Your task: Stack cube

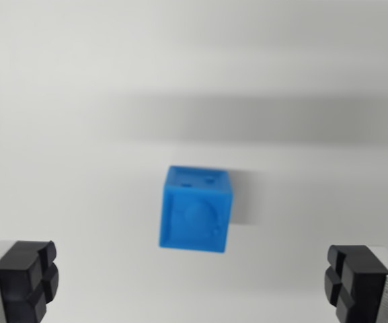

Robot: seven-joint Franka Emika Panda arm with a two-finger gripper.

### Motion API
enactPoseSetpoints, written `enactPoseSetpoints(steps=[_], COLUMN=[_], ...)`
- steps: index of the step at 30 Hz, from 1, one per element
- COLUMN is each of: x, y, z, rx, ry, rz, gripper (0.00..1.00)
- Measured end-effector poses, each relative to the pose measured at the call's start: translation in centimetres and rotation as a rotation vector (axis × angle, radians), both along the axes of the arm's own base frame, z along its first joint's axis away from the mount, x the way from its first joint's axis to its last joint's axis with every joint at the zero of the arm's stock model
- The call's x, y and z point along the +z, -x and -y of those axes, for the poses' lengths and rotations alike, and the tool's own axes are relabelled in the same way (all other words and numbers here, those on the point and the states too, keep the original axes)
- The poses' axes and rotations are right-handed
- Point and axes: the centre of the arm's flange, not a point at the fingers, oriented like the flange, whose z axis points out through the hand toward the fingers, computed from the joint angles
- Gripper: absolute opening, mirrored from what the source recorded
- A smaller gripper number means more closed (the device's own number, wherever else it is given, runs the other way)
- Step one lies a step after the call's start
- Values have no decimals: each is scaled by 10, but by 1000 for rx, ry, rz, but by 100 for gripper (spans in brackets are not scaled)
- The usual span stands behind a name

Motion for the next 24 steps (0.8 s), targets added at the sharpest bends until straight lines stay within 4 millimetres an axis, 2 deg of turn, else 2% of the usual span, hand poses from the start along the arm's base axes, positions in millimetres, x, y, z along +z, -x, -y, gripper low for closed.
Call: enactPoseSetpoints(steps=[18,21,24], x=[-53,-61,-78], y=[57,57,57], z=[2,2,1], rx=[-16,-16,-16], ry=[-9,-9,-10], rz=[4,9,3], gripper=[100,100,100])
